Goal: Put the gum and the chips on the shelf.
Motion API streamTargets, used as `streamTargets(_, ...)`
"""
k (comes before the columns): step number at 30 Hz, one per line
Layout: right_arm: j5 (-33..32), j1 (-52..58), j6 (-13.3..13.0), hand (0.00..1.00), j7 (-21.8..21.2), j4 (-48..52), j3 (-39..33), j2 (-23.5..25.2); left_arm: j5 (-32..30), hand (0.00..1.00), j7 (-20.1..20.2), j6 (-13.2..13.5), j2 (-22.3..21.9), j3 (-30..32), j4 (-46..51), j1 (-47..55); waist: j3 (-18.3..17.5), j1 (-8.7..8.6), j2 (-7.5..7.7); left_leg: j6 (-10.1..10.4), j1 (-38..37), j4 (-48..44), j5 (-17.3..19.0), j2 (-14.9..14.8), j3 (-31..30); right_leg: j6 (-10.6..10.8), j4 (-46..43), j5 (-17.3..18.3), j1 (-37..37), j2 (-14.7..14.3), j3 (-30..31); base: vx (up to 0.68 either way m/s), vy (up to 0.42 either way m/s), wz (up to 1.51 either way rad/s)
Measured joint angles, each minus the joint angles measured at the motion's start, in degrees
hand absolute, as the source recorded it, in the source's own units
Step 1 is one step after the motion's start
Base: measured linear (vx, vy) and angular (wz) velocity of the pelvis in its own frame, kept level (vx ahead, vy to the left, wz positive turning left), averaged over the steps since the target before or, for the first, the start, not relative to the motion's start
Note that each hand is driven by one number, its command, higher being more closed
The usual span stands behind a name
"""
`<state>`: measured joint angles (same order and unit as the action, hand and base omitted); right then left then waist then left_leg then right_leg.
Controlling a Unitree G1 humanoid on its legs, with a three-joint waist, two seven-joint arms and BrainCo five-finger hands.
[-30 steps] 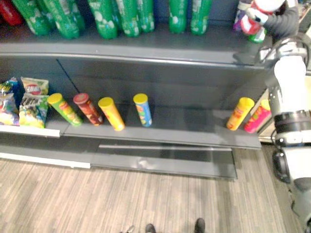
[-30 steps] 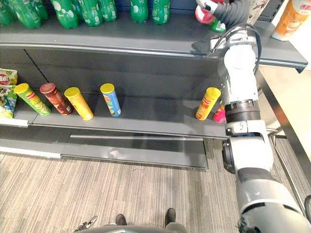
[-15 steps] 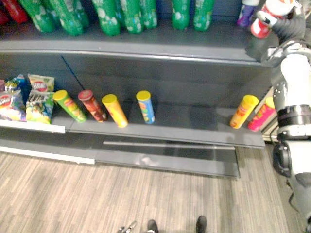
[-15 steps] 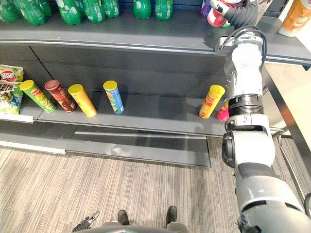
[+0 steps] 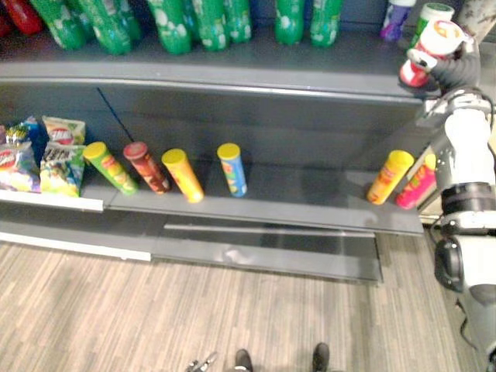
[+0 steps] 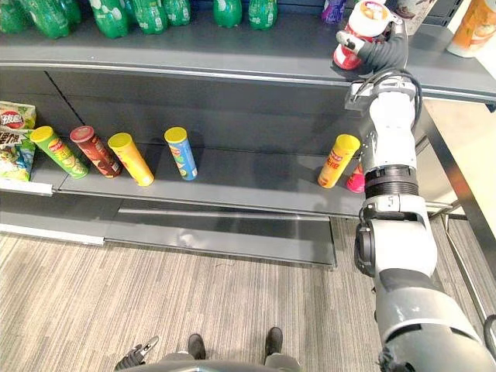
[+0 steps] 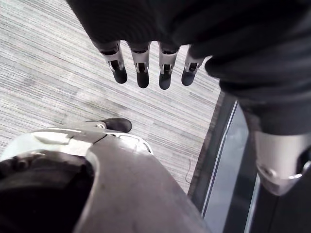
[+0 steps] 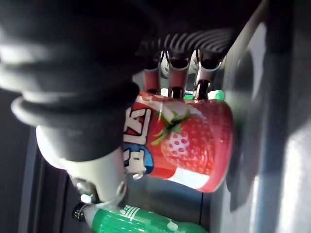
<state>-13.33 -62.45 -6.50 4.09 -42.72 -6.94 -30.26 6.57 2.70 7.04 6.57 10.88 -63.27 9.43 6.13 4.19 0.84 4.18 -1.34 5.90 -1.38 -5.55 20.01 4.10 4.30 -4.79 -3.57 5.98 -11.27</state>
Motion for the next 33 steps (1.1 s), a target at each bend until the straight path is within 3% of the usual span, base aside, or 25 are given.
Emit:
streamTargets(1,0.07,0.0,-0.15,1.0,-0.12,0.02,0.0,0.0,0.0,0.0,0.01,0.0,0.09,-0.03,-0.01,-0.14,0.12,0.09,0.12,0.0,0.05,0.0,0.0,-0.01,0.09,0.0,0.02,0.0,-0.08,-0.02,0.13,0.0,0.0,-0.03)
streamTargets(2,0.27,0.0,-0.19,0.0,-0.11,0.02,0.0,0.0,0.0,0.0,0.01,0.0,0.1,-0.08,-0.01,-0.16,0.16,0.12,0.15,0.0,0.04,0.0,0.0,-0.02,0.11,0.0,0.03,0.0,-0.09,-0.03,0.16,0.0,0.0,0.0)
streamTargets(17,2.13,-7.06,-1.23,0.0,0.75,-10.23,-4.28,-0.09,0.02,0.0,-0.17,0.18,0.43,-0.44,-0.23,-1.11,1.45,0.92,0.66,-0.06,0.04,0.0,-0.08,-0.08,-0.04,0.01,0.02,-0.01,0.0,-0.01,0.04,0.0,0.0,0.0)
streamTargets(33,1.98,-10.48,1.07,0.0,3.08,-13.46,-5.04,-0.3,0.01,0.0,-0.71,0.17,0.54,-0.5,-0.39,-2.42,1.45,0.71,0.65,-0.13,0.13,-0.1,-0.33,-0.38,-0.52,0.01,-0.03,-0.01,0.17,-0.21,-0.55,0.0,0.0,0.01)
